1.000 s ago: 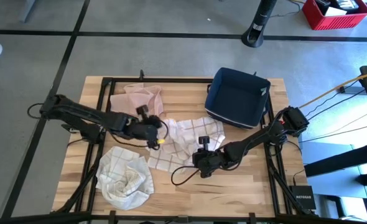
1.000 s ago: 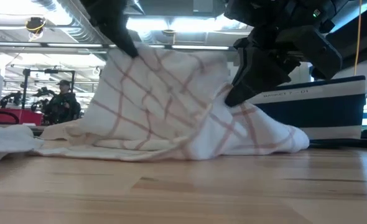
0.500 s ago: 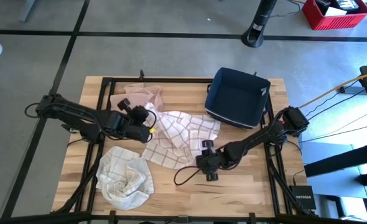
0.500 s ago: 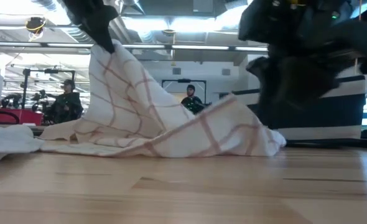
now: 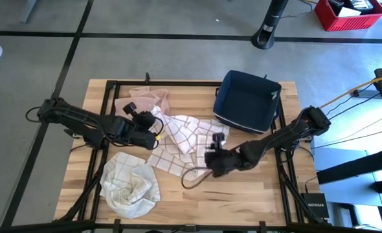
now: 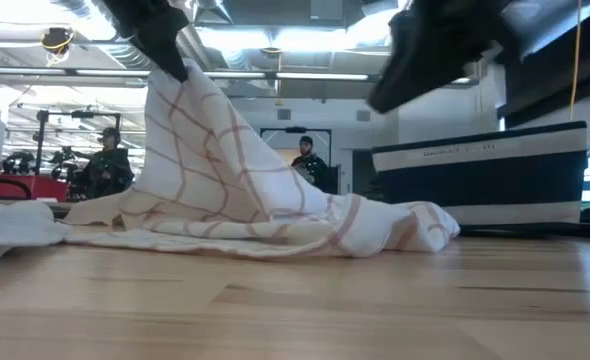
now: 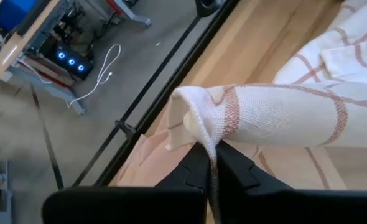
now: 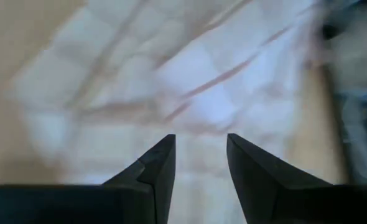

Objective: Fold towel
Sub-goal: Fold the white with red-stripe towel

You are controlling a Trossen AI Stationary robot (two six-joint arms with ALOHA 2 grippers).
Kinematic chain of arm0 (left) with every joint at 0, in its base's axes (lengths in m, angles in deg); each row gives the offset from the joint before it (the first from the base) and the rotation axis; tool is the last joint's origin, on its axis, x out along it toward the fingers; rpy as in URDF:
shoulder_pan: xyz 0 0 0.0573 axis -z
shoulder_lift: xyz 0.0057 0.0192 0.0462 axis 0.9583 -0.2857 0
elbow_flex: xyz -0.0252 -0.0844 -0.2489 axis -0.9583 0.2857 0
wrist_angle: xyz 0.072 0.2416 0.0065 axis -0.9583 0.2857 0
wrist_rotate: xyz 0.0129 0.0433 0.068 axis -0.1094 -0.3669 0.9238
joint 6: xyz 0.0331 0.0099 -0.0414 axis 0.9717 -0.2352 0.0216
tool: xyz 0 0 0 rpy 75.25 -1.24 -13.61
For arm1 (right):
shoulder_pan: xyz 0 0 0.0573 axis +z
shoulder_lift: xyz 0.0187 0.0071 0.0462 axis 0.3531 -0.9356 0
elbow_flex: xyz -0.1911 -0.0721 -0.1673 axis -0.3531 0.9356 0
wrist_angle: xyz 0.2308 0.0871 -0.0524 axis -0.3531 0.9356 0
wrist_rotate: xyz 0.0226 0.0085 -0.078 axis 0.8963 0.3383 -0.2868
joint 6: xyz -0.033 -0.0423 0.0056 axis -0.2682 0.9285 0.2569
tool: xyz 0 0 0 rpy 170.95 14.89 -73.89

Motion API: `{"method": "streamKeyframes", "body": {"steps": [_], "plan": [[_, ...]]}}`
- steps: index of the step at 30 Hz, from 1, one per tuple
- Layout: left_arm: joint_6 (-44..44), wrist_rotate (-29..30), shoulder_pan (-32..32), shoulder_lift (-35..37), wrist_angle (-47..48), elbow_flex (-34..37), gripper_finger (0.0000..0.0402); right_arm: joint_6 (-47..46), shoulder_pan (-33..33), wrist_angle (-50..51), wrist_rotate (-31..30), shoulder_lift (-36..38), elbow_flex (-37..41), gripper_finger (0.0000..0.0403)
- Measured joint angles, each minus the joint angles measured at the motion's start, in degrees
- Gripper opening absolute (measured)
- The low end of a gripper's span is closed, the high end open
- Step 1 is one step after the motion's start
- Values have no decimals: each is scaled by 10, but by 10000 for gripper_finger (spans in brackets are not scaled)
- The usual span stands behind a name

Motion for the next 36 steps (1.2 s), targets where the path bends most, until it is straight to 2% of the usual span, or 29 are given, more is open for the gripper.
{"method": "streamKeyframes", "body": {"steps": [2,7,13,17,21,25,30,36], "plan": [[3,-1,4,0,0,0,7,14,-31,-44,20,-5,15,147],[12,-4,7,0,0,0,7,6,-120,-98,148,-26,56,147],[25,-4,6,0,-13,0,7,-5,-197,-139,204,-39,79,151],[28,-17,6,0,-13,0,8,-4,-229,-144,279,-59,85,171],[27,-21,6,0,-13,0,8,-1,-242,-157,291,-84,85,195],[26,-26,7,0,-12,0,8,25,-247,-165,316,-101,85,201],[27,-27,7,0,-12,0,8,38,-230,-160,326,-94,85,162],[27,-27,6,0,-11,0,8,44,-204,-126,325,-83,84,53]]}}
